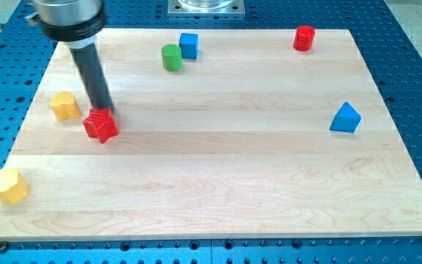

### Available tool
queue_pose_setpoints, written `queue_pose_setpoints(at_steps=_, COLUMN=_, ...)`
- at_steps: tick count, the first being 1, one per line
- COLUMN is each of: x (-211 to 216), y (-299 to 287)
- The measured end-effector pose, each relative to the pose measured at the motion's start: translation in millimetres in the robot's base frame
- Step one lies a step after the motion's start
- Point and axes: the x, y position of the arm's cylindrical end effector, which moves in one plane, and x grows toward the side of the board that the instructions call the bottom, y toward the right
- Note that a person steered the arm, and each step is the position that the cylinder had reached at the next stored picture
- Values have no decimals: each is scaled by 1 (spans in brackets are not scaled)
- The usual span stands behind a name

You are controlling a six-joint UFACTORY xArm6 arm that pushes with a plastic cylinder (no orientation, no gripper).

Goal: Push the hexagon closely to the red star

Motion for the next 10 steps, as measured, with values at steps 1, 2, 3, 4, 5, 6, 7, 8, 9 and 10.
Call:
queue_pose_setpoints(at_steps=1, x=55, y=12)
queue_pose_setpoints(at_steps=2, x=61, y=-28)
queue_pose_setpoints(at_steps=3, x=71, y=-107)
queue_pose_setpoints(at_steps=4, x=84, y=-117)
queue_pose_setpoints(at_steps=5, x=85, y=-117)
queue_pose_setpoints(at_steps=6, x=118, y=-115)
queue_pose_setpoints(at_steps=7, x=163, y=-102)
queue_pose_setpoints(at_steps=8, x=159, y=-78)
queue_pose_setpoints(at_steps=9, x=167, y=-51)
queue_pose_setpoints(at_steps=10, x=176, y=-109)
